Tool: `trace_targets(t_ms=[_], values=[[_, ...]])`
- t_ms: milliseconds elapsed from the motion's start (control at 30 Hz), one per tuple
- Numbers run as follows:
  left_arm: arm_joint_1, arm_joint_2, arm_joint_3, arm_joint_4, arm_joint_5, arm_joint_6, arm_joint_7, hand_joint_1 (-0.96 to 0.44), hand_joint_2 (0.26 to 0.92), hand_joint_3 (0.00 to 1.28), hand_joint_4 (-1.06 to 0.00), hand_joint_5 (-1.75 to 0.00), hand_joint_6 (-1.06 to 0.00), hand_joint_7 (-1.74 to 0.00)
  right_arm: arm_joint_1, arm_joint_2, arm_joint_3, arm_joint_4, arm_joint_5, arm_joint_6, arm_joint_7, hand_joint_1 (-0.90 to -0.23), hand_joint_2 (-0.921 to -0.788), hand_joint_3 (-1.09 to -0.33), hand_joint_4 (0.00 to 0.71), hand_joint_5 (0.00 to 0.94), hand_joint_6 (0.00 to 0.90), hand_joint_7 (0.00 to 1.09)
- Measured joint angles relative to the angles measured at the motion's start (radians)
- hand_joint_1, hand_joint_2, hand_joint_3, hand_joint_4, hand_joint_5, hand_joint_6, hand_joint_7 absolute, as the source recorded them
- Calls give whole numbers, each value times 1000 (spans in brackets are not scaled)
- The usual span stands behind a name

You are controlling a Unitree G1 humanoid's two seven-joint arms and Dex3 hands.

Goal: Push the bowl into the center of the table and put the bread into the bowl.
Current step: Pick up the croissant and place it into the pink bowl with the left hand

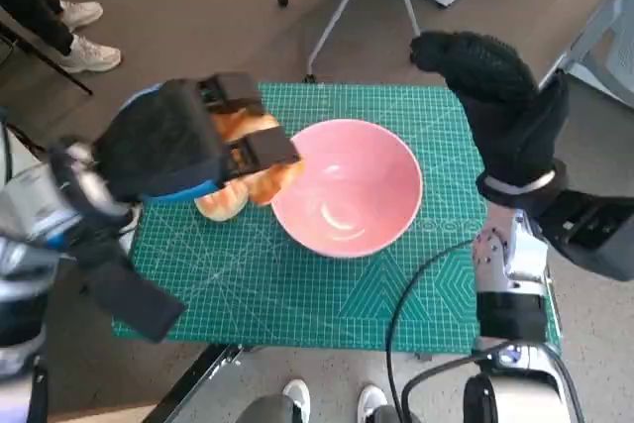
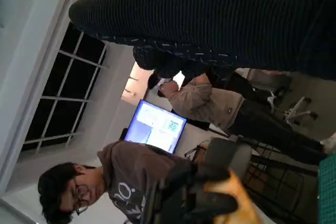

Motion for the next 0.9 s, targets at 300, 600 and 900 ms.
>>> trace_targets(t_ms=[300,600,900], values=[[-145,-79,-109,251,116,-38,118,-2,903,4,-795,-937,-750,-1130,4,0,-1,0,-2,-9,-1,-658,-921,-739,150,1,-1,493],[-206,-162,-188,440,145,18,160,-2,913,3,-810,-913,-695,-1192,10,-2,-4,-1,-2,-10,-6,-656,-921,-738,151,1,-1,495],[-264,-238,-270,585,172,54,195,-2,919,4,-788,-934,-696,-1196,30,-3,-4,-12,-4,-9,-18,-660,-921,-732,153,2,-1,493]])
